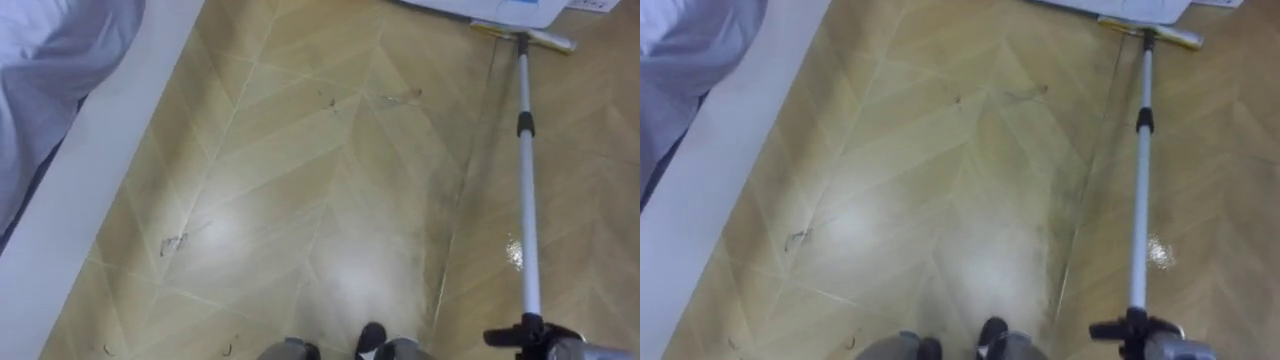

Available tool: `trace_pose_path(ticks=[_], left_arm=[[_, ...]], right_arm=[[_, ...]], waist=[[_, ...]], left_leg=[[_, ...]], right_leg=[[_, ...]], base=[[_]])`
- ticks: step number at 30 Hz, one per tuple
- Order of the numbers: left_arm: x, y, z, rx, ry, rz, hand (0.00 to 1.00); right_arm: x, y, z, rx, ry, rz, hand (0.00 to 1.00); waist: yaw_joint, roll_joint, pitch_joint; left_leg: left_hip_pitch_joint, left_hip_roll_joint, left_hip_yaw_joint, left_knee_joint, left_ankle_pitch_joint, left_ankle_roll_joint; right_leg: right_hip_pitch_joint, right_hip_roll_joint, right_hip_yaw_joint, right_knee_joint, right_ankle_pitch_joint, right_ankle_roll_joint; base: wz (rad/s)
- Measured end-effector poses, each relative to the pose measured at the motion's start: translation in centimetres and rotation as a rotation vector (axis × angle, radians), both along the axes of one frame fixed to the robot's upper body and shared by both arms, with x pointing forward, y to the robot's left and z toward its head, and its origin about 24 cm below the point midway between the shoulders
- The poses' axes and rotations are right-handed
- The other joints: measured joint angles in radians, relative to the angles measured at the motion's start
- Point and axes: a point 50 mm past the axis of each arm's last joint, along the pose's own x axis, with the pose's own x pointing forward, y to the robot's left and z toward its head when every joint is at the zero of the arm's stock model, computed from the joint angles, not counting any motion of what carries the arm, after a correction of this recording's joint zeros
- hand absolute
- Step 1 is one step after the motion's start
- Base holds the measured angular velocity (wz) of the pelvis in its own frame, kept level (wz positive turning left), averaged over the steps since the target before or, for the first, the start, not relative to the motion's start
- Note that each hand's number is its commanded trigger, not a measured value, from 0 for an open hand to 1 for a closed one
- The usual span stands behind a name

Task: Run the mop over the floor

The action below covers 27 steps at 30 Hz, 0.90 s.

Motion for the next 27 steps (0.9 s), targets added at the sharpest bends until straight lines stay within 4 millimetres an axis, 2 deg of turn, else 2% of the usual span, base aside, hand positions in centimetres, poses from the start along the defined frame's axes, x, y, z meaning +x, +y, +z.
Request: trace_pose_path(ticks=[2,4,6,9,10,11,14,18,19,21,24,27], left_arm=[[0.2,0.2,0.0,-0.001,0.003,0.011,0.0],[-0.1,0.4,-0.1,0.012,0.017,0.0,0.0],[-0.7,0.4,-0.3,0.021,0.04,-0.023,0.0],[-1.8,0.8,-0.5,0.031,0.083,-0.014,0.0],[-2.0,1.0,-0.5,0.035,0.092,-0.017,0.0],[-2.6,1.1,-0.5,0.043,0.106,-0.023,0.0],[-3.3,1.5,-0.5,0.06,0.136,-0.037,0.0],[-4.2,2.0,-0.4,0.087,0.163,-0.043,0.0],[-4.4,2.1,-0.4,0.088,0.168,-0.036,0.0],[-5.1,2.0,-0.4,0.087,0.199,-0.023,0.0],[-6.2,1.3,-0.6,0.071,0.235,-0.011,0.0],[-6.1,1.1,-0.6,0.069,0.235,-0.035,0.0]], right_arm=[[-2.0,0.6,-0.9,0.017,0.042,-0.009,1.0],[-4.7,1.6,-2.0,0.045,0.093,-0.018,1.0],[-6.2,2.2,-2.5,0.065,0.125,-0.016,1.0],[-8.9,3.2,-3.2,0.108,0.183,-0.009,1.0],[-9.4,3.2,-3.3,0.115,0.195,-0.002,1.0],[-9.9,3.2,-3.3,0.117,0.214,0.012,1.0],[-11.0,3.0,-3.3,0.096,0.271,0.085,1.0],[-12.4,2.9,-3.3,0.078,0.343,0.149,1.0],[-12.6,2.9,-3.3,0.076,0.357,0.158,1.0],[-13.2,3.1,-3.4,0.077,0.386,0.18,1.0],[-13.6,3.8,-3.6,0.083,0.415,0.2,1.0],[-13.5,4.7,-3.8,0.108,0.41,0.186,1.0]], waist=[[-0.022,0.007,-0.002],[-0.04,0.017,-0.0111],[-0.045,0.022,-0.0174],[-0.058,0.013,-0.0286],[-0.063,0.011,-0.0296],[-0.075,0.012,-0.0349],[-0.1,-0.001,-0.0361],[-0.104,-0.027,-0.0341],[-0.106,-0.025,-0.0332],[-0.111,-0.036,-0.0348],[-0.129,-0.042,-0.0348],[-0.13,-0.046,-0.0336]], left_leg=[[0.053,-0.002,-0.006,-0.054,0.018,-0.001],[0.135,0.0,-0.006,-0.131,0.039,-0.005],[0.208,-0.001,0.005,-0.207,0.061,-0.006],[0.329,-0.004,0.029,-0.319,0.092,-0.007],[0.349,-0.004,0.032,-0.332,0.095,-0.008],[0.386,-0.003,0.032,-0.354,0.101,-0.009],[0.471,-0.003,0.033,-0.401,0.118,-0.016],[0.574,0.0,0.033,-0.448,0.122,-0.019],[0.584,0.003,0.033,-0.451,0.122,-0.019],[0.61,0.005,0.032,-0.451,0.122,-0.019],[0.641,0.004,0.03,-0.453,0.122,-0.019],[0.656,0.004,0.031,-0.456,0.122,-0.019]], right_leg=[[0.055,0.002,-0.007,-0.048,0.011,0.002],[0.134,0.015,-0.008,-0.124,0.032,0.005],[0.195,0.025,0.006,-0.182,0.048,0.01],[0.283,0.034,0.025,-0.238,0.054,0.014],[0.301,0.037,0.026,-0.25,0.054,0.014],[0.331,0.042,0.028,-0.272,0.056,0.017],[0.411,0.047,0.027,-0.306,0.057,0.019],[0.504,0.064,0.039,-0.351,0.057,0.02],[0.517,0.066,0.039,-0.356,0.057,0.02],[0.542,0.067,0.044,-0.358,0.052,0.022],[0.574,0.067,0.042,-0.369,0.05,0.024],[0.592,0.069,0.047,-0.373,0.05,0.026]], base=[[0.12],[0.0],[-0.16],[-0.18],[-0.11],[-0.03],[-0.02],[-0.05],[-0.03],[-0.02],[0.03],[0.01]])
